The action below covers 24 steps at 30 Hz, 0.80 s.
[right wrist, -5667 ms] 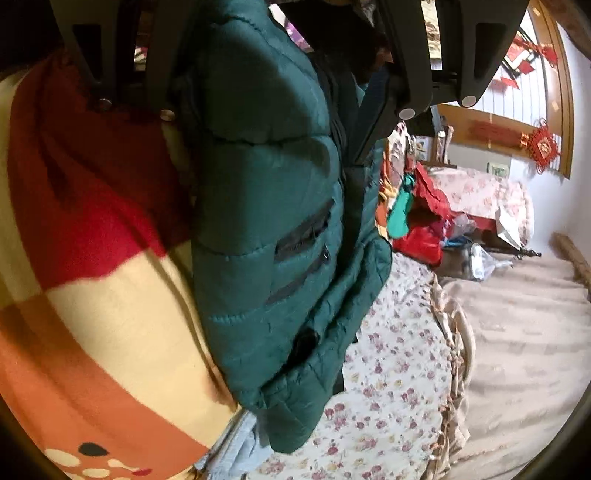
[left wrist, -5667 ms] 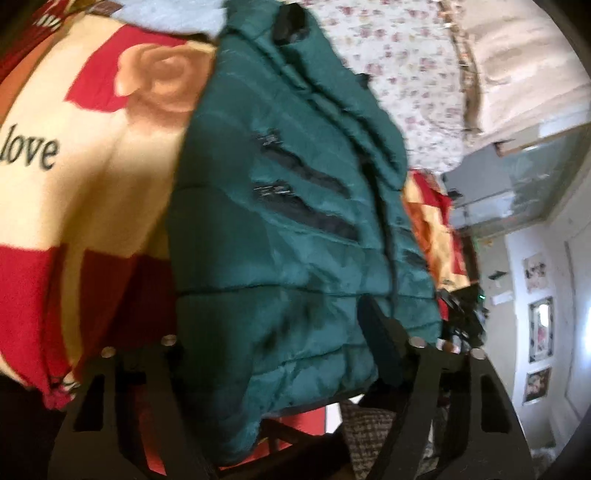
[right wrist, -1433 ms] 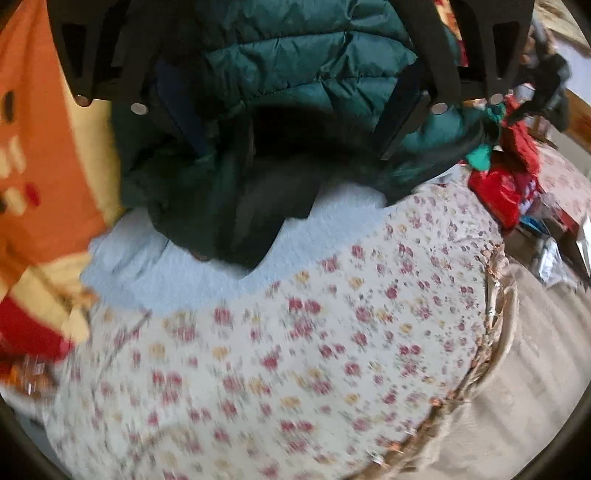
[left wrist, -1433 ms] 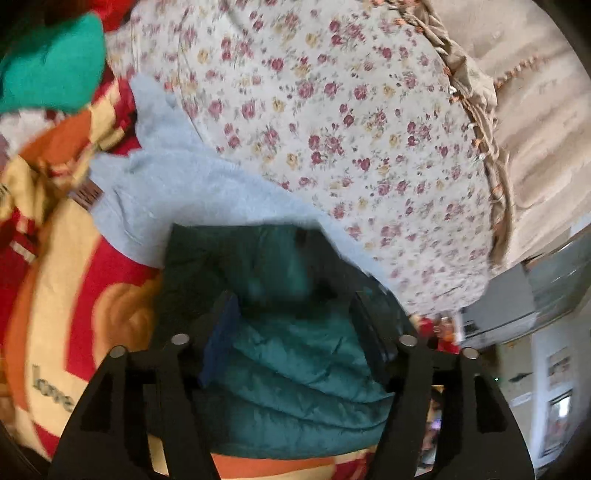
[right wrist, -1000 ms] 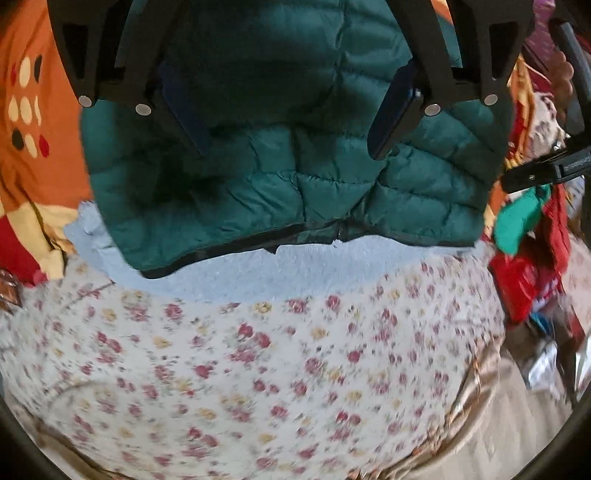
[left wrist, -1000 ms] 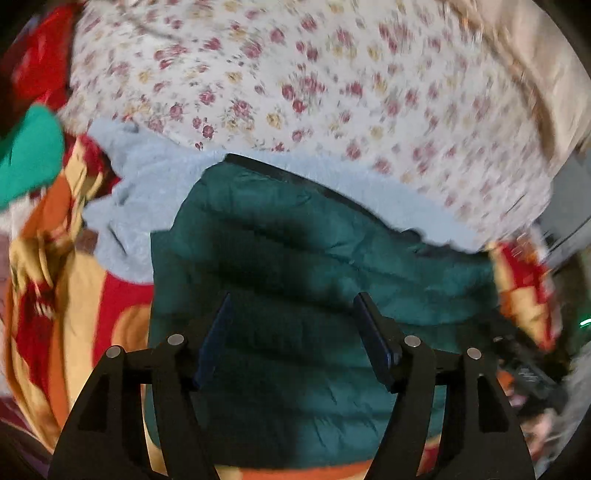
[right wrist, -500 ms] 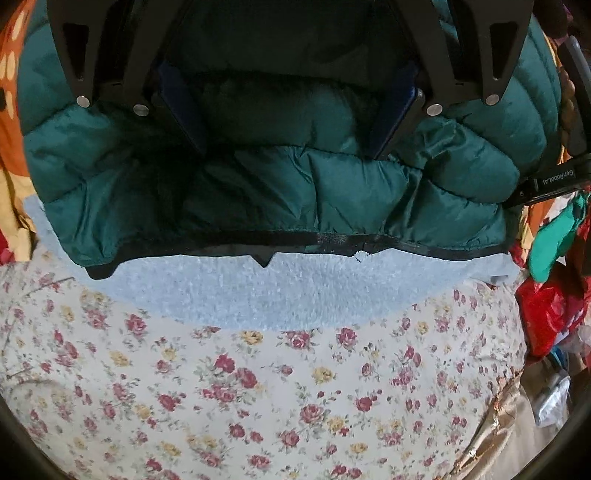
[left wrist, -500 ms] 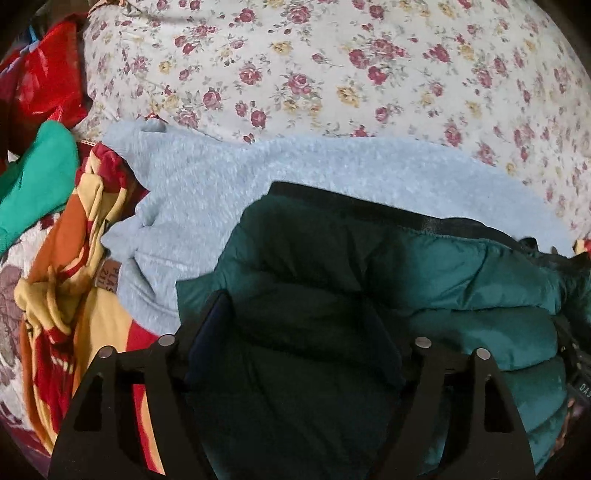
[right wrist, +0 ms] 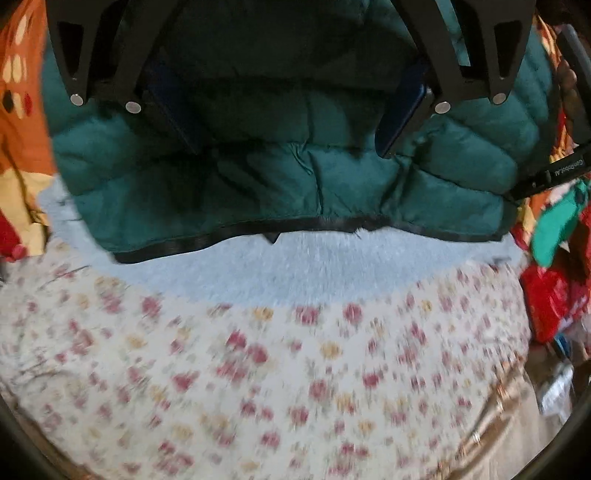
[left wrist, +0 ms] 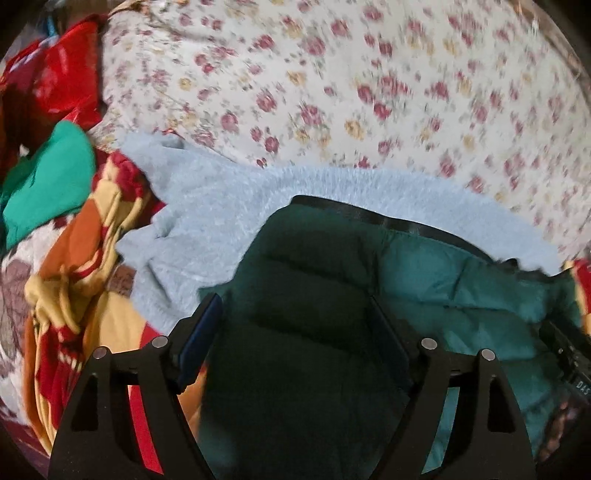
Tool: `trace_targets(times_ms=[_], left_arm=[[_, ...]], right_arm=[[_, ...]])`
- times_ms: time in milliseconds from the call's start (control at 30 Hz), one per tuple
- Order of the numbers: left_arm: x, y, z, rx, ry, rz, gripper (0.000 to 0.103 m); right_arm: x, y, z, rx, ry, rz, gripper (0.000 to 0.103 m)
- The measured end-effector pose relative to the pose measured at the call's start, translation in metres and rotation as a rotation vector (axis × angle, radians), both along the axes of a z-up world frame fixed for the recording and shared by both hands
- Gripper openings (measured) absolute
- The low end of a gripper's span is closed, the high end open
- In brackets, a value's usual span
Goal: Fold large clothes
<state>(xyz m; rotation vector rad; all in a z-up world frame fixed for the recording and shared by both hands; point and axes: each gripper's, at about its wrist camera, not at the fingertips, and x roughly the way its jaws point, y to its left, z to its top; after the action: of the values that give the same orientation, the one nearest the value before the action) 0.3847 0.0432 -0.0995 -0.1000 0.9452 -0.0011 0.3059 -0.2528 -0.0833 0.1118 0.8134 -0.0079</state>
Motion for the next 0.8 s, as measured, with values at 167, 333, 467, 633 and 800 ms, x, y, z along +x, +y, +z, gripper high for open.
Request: trace_targets(times_ms=[167, 333, 467, 633, 800], left_arm=[[-0.015, 0.025, -0.017, -0.023, 0.042, 0.016, 0.081], [-0.010, 0.040, -0.037, -0.164, 0.114, 0.049, 0.085], [-0.016, 0.054, -0.016, -0.244, 0.090, 0.043, 0.084], [-0.025, 0.087, -0.011, -0.352, 0.091, -0.003, 0.084], [-0.015, 0.084, -0.034, -0.469, 0.176, -0.167, 0.084]], right_arm=[[-0.023, -0.035, -0.010, 0.016, 0.010, -0.072, 0.094], [-0.022, -0.046, -0.024, 0.044, 0.061, -0.083, 0.093], [-0.036, -0.058, -0.003, 0.092, 0.036, -0.053, 0.092], [-0.059, -0.109, 0.002, 0.179, 0.059, -0.106, 0.092], [-0.056, -0.151, -0.032, 0.323, 0.167, -0.147, 0.092]])
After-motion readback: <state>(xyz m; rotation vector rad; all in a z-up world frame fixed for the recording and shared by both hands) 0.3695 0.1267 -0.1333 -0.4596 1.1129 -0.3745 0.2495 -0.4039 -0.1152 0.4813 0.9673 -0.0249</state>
